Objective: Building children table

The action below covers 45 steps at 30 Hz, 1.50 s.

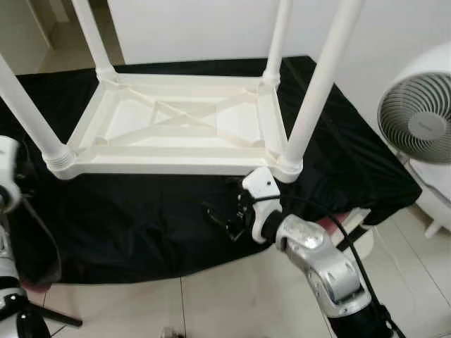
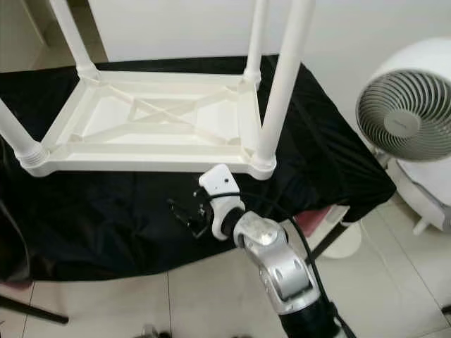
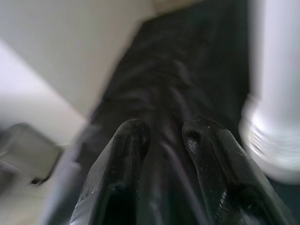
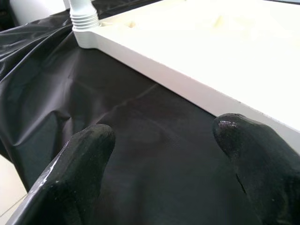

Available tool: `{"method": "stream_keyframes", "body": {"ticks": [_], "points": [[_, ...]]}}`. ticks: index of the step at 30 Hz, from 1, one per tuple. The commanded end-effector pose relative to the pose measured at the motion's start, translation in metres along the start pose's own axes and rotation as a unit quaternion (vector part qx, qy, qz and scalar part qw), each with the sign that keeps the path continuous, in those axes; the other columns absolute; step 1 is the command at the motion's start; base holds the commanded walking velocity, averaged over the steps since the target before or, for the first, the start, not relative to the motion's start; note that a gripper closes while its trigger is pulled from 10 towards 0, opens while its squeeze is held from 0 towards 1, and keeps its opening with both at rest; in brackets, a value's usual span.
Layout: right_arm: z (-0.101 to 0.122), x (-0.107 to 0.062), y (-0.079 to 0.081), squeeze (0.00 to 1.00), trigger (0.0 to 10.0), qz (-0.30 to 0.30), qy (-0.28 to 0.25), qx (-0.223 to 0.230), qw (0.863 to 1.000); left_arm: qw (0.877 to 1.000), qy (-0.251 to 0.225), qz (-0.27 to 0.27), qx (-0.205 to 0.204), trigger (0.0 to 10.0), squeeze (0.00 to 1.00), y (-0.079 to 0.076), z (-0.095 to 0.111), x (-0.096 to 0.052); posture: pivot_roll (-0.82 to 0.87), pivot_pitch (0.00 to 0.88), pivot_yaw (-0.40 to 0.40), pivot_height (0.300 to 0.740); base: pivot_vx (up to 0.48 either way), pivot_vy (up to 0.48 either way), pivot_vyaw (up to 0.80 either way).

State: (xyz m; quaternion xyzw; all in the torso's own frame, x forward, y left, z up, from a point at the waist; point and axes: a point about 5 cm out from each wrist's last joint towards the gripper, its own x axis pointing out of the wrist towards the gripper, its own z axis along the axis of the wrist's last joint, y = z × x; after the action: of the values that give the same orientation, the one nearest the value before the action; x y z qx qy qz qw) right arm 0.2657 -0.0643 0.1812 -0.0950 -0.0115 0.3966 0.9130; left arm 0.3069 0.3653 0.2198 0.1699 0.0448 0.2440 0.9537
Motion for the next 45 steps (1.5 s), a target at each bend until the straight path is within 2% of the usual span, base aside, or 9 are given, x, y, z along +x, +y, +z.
{"method": "stream_keyframes", "body": {"ticks": [1,10,18,28,32,38,40,42,45], "points": [[-0.001,0.000,0.002,0.00,10.0,0.000,0.005,0.001,1.000,0.999,0.012,0.035,-0.005,10.0,0.00,0.000,-0.006,0.005,-0.04,0.130,0.036,0.740,0.000,0.000,0.00],[0.010,0.003,0.007,0.00,10.0,0.011,-0.015,0.001,1.000,0.997,-0.040,0.035,-0.051,10.0,0.00,-0.034,0.031,0.032,-0.08,0.140,0.027,0.740,0.000,0.000,0.00],[0.015,-0.006,0.015,0.00,10.0,0.048,-0.027,-0.001,0.998,0.996,-0.052,0.051,-0.045,10.0,0.00,-0.029,0.044,0.039,-0.09,0.136,0.029,0.740,0.000,0.000,0.00],[0.012,-0.012,0.013,0.00,10.0,0.050,-0.019,-0.003,0.999,0.994,-0.062,-0.095,0.007,10.0,0.00,-0.040,0.038,0.041,-0.09,0.129,0.030,0.740,0.000,0.000,0.00],[0.011,-0.012,0.013,0.00,10.0,0.053,-0.017,-0.003,0.998,0.967,-0.084,-0.239,0.032,10.0,0.00,-0.055,0.033,0.033,-0.09,0.127,0.027,0.740,0.000,0.000,0.00],[0.011,-0.013,0.013,0.00,10.0,0.055,-0.016,-0.003,0.998,0.958,-0.082,-0.272,0.042,10.0,0.00,-0.058,0.030,0.031,-0.08,0.127,0.025,0.740,0.000,0.000,0.00],[0.011,-0.011,0.013,0.00,10.0,0.057,-0.015,-0.004,0.998,0.937,-0.091,-0.334,0.046,10.0,0.00,-0.071,0.030,0.025,-0.06,0.126,0.020,0.740,0.000,0.000,0.00],[0.010,-0.010,0.013,0.00,10.0,0.060,-0.015,-0.003,0.998,0.898,-0.111,-0.424,0.030,10.0,0.00,-0.091,0.033,0.013,-0.06,0.126,0.021,0.740,0.000,0.000,0.00],[0.010,-0.009,0.014,0.00,10.0,0.061,-0.015,-0.002,0.998,0.883,-0.123,-0.453,0.016,10.0,0.00,-0.097,0.035,0.007,-0.07,0.125,0.022,0.740,0.000,0.000,0.00]]}}
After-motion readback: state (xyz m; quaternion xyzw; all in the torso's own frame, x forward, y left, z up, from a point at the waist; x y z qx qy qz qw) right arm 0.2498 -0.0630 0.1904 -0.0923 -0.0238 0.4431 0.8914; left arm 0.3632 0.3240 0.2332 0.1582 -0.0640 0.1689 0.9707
